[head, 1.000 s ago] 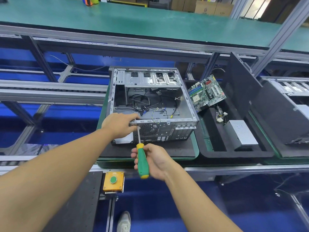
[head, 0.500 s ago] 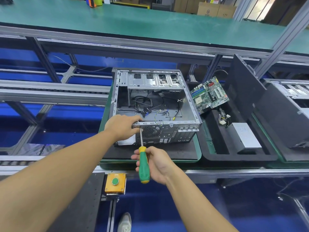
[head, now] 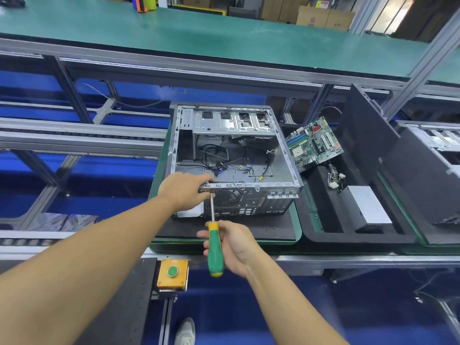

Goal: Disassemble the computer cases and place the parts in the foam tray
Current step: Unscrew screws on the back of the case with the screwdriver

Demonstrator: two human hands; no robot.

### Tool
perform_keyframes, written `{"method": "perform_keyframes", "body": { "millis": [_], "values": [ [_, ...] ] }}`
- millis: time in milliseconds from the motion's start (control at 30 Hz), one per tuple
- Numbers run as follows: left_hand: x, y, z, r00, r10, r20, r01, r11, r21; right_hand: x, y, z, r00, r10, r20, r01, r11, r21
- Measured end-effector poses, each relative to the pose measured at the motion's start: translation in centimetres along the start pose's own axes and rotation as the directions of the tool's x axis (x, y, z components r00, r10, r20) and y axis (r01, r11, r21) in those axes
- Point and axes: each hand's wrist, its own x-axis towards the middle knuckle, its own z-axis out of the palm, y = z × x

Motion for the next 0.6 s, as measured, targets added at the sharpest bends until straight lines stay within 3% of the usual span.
{"method": "perform_keyframes", "body": {
  "millis": [300,500,600],
  "values": [
    [-0.1,0.0,0.2,0.999,0.006,-0.033,-0.008,0.999,-0.041,1.0,0.7,0.0,0.983,-0.158,-0.095,0.146,0.982,-0.117],
    [-0.3,-0.2,0.5,0.998,-0.008,-0.055,0.003,0.996,-0.093,0.7,0.3,0.1,0.998,-0.055,-0.031,0.055,0.998,-0.001],
    [-0.5,-0.1,0.5,0.998,-0.018,-0.061,0.011,0.995,-0.1,0.7,0.4,-0.2,0.996,-0.085,-0.011,0.085,0.996,-0.035]
  ]
}}
